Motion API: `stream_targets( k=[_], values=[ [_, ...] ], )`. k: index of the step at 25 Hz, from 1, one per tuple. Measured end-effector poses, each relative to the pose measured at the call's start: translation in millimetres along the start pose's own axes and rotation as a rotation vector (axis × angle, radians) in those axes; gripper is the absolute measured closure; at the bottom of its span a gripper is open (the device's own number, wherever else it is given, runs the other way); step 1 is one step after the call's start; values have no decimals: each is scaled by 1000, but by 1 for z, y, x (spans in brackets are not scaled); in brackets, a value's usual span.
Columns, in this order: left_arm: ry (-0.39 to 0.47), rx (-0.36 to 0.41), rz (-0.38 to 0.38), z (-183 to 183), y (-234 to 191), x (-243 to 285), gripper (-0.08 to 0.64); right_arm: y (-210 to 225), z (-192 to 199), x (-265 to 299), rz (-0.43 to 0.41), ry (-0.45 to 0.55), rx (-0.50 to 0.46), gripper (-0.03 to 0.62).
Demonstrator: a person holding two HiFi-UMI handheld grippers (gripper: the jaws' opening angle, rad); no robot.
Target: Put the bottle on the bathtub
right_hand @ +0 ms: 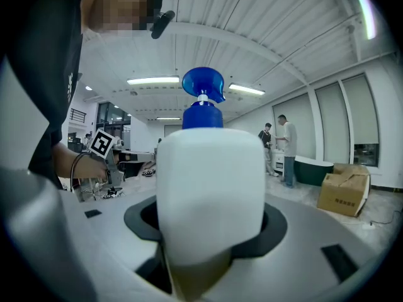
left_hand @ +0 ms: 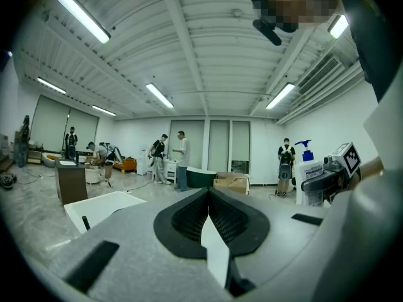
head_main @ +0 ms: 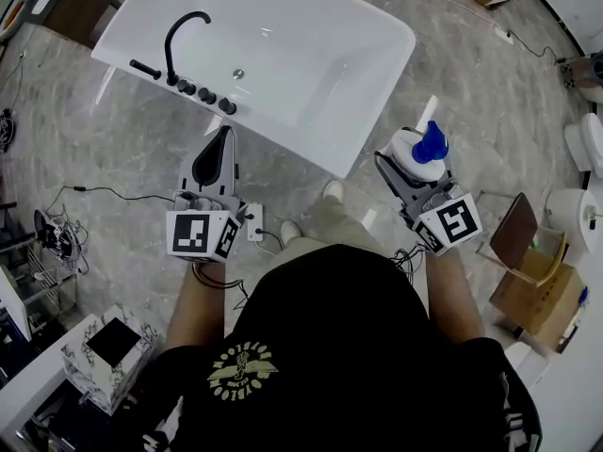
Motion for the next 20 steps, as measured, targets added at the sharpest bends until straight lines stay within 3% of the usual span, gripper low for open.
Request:
stream_targets(
  k=[9, 20],
  values=[
    [-3, 37, -25, -13, 12, 27, 552, 25, -5, 15, -71, 26, 18, 330],
    [0, 39, -142, -29, 15, 33, 552, 52, -10, 33, -199, 45, 24, 330]
  ],
)
Point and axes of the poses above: the fingertips, and each gripper's own axes: x forward along the fingers, y to its right, z out of its underside, the point moved 7 cm from there along -x, backward along the fingers, and after that the axes turned 11 degrees about -z, right-handed, at the moved point
